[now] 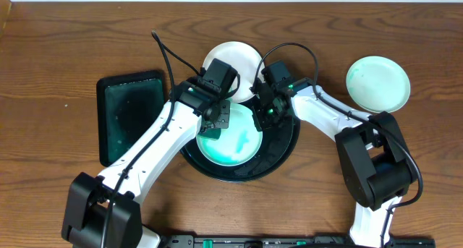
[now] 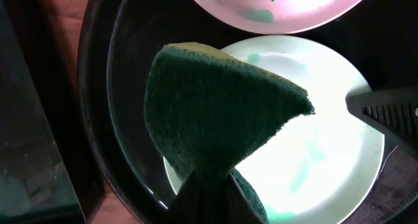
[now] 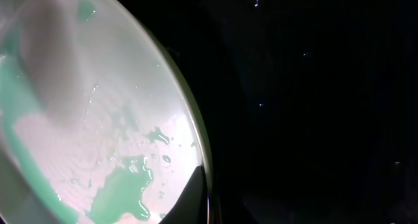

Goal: Clean dirty plates on tray and stack at the side

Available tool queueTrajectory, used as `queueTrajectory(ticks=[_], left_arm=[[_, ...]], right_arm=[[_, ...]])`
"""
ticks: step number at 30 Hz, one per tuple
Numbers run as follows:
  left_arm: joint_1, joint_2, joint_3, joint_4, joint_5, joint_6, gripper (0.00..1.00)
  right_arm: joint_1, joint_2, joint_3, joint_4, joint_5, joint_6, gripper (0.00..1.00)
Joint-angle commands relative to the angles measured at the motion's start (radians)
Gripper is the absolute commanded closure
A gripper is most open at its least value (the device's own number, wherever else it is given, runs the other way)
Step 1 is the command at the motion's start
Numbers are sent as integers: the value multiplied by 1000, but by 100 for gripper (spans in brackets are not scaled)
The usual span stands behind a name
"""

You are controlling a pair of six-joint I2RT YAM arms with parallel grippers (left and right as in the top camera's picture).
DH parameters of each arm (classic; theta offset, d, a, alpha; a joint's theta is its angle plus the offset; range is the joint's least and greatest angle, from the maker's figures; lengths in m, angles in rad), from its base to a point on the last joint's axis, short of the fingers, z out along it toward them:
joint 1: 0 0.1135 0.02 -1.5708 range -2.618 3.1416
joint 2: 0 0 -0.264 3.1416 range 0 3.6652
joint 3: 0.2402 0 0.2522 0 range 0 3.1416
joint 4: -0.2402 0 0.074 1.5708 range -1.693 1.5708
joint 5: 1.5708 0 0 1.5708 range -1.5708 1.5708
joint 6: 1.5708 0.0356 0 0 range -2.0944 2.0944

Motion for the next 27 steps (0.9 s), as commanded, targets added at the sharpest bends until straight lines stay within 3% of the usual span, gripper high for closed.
queueTrajectory(ticks=[1, 12, 27], left_arm=[[6, 7, 23, -3, -16, -9, 93], [71, 7, 23, -2, -16, -17, 93], [219, 7, 23, -35, -1, -16, 93]], right_arm=[[23, -7, -4, -2, 79, -10, 98], [68, -274, -4, -36, 309, -47, 99], [92, -288, -5, -137, 398, -29, 99]])
